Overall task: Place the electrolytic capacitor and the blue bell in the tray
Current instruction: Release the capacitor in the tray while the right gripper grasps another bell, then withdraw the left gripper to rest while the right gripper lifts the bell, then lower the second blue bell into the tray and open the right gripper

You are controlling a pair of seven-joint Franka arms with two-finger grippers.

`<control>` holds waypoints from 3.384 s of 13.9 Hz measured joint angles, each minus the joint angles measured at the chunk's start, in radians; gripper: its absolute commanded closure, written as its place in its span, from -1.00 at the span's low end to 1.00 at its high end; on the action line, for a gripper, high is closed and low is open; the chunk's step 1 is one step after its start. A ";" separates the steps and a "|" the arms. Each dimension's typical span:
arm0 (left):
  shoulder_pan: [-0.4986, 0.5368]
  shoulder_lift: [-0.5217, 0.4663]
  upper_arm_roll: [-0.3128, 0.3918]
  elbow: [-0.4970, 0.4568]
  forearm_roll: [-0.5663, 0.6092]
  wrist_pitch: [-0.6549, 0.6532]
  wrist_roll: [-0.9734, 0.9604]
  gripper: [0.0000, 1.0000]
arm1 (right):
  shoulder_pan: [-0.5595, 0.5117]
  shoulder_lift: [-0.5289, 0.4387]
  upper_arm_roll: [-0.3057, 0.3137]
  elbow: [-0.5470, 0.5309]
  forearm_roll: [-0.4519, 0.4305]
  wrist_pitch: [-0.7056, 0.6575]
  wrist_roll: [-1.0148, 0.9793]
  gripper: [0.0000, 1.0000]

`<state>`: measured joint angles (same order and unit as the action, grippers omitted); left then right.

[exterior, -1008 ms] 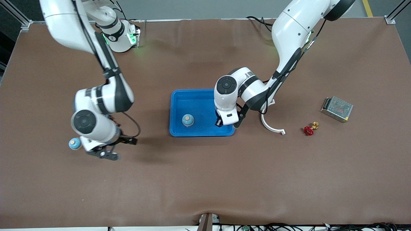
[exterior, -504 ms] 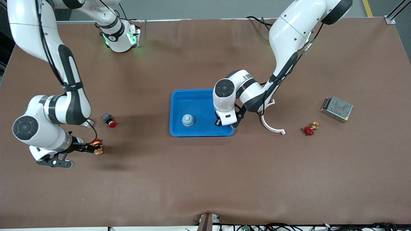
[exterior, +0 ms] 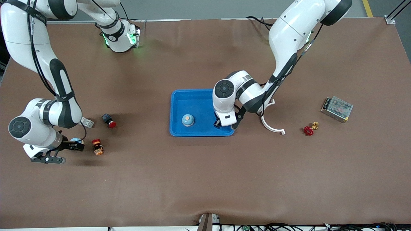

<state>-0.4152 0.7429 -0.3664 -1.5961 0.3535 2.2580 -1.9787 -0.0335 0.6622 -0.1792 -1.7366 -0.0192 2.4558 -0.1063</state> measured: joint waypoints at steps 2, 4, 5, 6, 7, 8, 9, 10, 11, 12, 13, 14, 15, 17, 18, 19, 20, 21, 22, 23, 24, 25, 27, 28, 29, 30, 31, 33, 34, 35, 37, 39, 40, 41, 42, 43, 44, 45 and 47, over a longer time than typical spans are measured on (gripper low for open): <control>0.008 -0.018 0.003 0.054 0.000 -0.077 0.002 -1.00 | -0.010 0.003 0.001 -0.016 0.000 0.023 -0.006 -1.00; 0.018 -0.050 0.006 0.105 0.001 -0.147 0.039 -1.00 | -0.012 0.003 0.005 -0.022 0.002 0.025 -0.006 -1.00; 0.028 -0.072 0.008 0.119 0.001 -0.172 0.078 -1.00 | -0.019 0.003 0.014 -0.032 0.003 0.029 -0.006 -1.00; 0.043 -0.096 0.008 0.125 0.001 -0.196 0.127 -1.00 | -0.031 0.003 0.029 -0.045 0.003 0.042 -0.006 -1.00; 0.061 -0.121 0.009 0.129 0.001 -0.219 0.178 -1.00 | -0.044 0.003 0.041 -0.057 0.003 0.054 -0.006 -1.00; 0.081 -0.147 0.009 0.130 0.001 -0.246 0.236 -1.00 | -0.055 0.003 0.051 -0.068 0.003 0.065 -0.006 -1.00; 0.101 -0.175 0.009 0.131 0.001 -0.275 0.300 -1.00 | -0.062 0.003 0.057 -0.077 0.003 0.072 -0.006 -1.00; 0.118 -0.204 0.009 0.132 0.001 -0.303 0.352 -1.00 | -0.065 0.003 0.058 -0.085 0.003 0.079 -0.006 -1.00; 0.134 -0.233 0.009 0.132 0.001 -0.329 0.386 -1.00 | -0.066 0.003 0.059 -0.090 0.003 0.083 -0.006 -1.00; 0.151 -0.262 0.010 0.133 0.001 -0.352 0.402 -1.00 | -0.066 0.003 0.060 -0.093 0.003 0.083 -0.006 -1.00; 0.166 -0.290 0.010 0.133 0.001 -0.375 0.411 -1.00 | -0.066 0.003 0.060 -0.094 0.003 0.083 -0.006 -1.00; 0.182 -0.317 0.010 0.133 0.001 -0.396 0.421 -1.00 | -0.066 0.003 0.060 -0.094 0.003 0.083 -0.006 -0.65; 0.200 -0.342 0.010 0.133 0.001 -0.414 0.447 -1.00 | -0.067 0.003 0.060 -0.095 0.003 0.083 -0.006 -0.04; 0.227 -0.380 0.010 0.136 0.001 -0.423 0.530 -1.00 | -0.067 0.003 0.061 -0.095 0.003 0.083 -0.006 1.00; 0.237 -0.392 0.010 0.142 0.001 -0.423 0.566 -1.00 | -0.067 0.002 0.062 -0.095 0.003 0.084 -0.006 1.00; 0.248 -0.401 0.010 0.151 0.001 -0.423 0.598 -1.00 | -0.067 0.000 0.064 -0.095 0.005 0.084 -0.006 1.00; 0.262 -0.409 0.010 0.160 0.000 -0.424 0.634 -1.00 | -0.067 0.000 0.066 -0.095 0.014 0.083 -0.006 1.00; 0.281 -0.417 0.010 0.166 -0.004 -0.424 0.676 -1.00 | -0.067 -0.001 0.069 -0.095 0.028 0.082 -0.006 1.00; 0.305 -0.427 0.011 0.170 -0.019 -0.425 0.732 -1.00 | -0.067 -0.004 0.074 -0.094 0.047 0.071 -0.006 1.00; 0.336 -0.438 0.011 0.174 -0.042 -0.427 0.797 -1.00 | -0.067 -0.012 0.083 -0.090 0.073 0.043 -0.006 1.00; 0.369 -0.451 0.012 0.175 -0.062 -0.427 0.865 -1.00 | -0.066 -0.028 0.095 -0.084 0.108 -0.001 -0.003 1.00; 0.402 -0.464 0.012 0.176 -0.078 -0.432 0.934 -1.00 | -0.064 -0.050 0.108 -0.073 0.139 -0.057 0.009 1.00; 0.454 -0.484 0.012 0.176 -0.105 -0.458 1.064 -1.00 | -0.041 -0.108 0.125 -0.044 0.160 -0.179 0.099 1.00; 0.472 -0.492 0.012 0.177 -0.118 -0.468 1.118 -1.00 | -0.016 -0.139 0.129 -0.035 0.161 -0.217 0.164 1.00; 0.488 -0.498 0.012 0.177 -0.133 -0.477 1.170 -1.00 | 0.017 -0.167 0.131 -0.034 0.161 -0.236 0.237 1.00; 0.503 -0.505 0.012 0.177 -0.152 -0.488 1.222 -1.00 | 0.056 -0.189 0.133 -0.037 0.162 -0.245 0.320 1.00; 0.518 -0.511 0.012 0.177 -0.169 -0.501 1.278 -1.00 | 0.096 -0.202 0.134 -0.043 0.162 -0.245 0.399 1.00; 0.539 -0.536 0.020 0.178 -0.205 -0.532 1.411 -1.00 | 0.183 -0.211 0.137 -0.056 0.162 -0.237 0.567 1.00; 0.542 -0.553 0.035 0.178 -0.218 -0.564 1.474 -1.00 | 0.227 -0.211 0.137 -0.061 0.162 -0.228 0.653 1.00; 0.541 -0.572 0.056 0.178 -0.235 -0.597 1.530 -1.00 | 0.271 -0.211 0.138 -0.069 0.162 -0.212 0.736 1.00; 0.530 -0.614 0.118 0.178 -0.275 -0.659 1.644 -1.00 | 0.360 -0.211 0.139 -0.098 0.163 -0.148 0.889 1.00; 0.476 -0.652 0.221 0.178 -0.292 -0.723 1.741 -1.00 | 0.446 -0.211 0.139 -0.125 0.163 -0.103 1.029 1.00; 0.447 -0.666 0.266 0.178 -0.296 -0.748 1.775 -1.00 | 0.489 -0.211 0.139 -0.132 0.163 -0.092 1.099 1.00; 0.431 -0.677 0.288 0.177 -0.297 -0.765 1.806 -1.00 | 0.535 -0.211 0.140 -0.135 0.162 -0.087 1.171 1.00; 0.423 -0.685 0.300 0.173 -0.298 -0.773 1.838 -1.00 | 0.582 -0.211 0.139 -0.135 0.162 -0.086 1.237 1.00; 0.414 -0.691 0.311 0.167 -0.299 -0.777 1.864 -1.00 | 0.625 -0.211 0.139 -0.135 0.161 -0.085 1.294 1.00; 0.405 -0.697 0.323 0.158 -0.301 -0.778 1.882 -1.00 | 0.661 -0.211 0.138 -0.136 0.160 -0.086 1.344 1.00; 0.394 -0.705 0.337 0.145 -0.303 -0.778 1.890 -1.00 | 0.691 -0.211 0.138 -0.139 0.160 -0.088 1.383 1.00; 0.367 -0.731 0.368 0.115 -0.306 -0.779 1.913 -1.00 | 0.741 -0.204 0.137 -0.150 0.156 -0.091 1.446 1.00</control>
<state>-0.0478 0.0121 0.0020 -1.4807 0.0478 1.4792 -0.0660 0.7077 0.4581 -0.0425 -1.8861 0.1364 2.3647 1.3393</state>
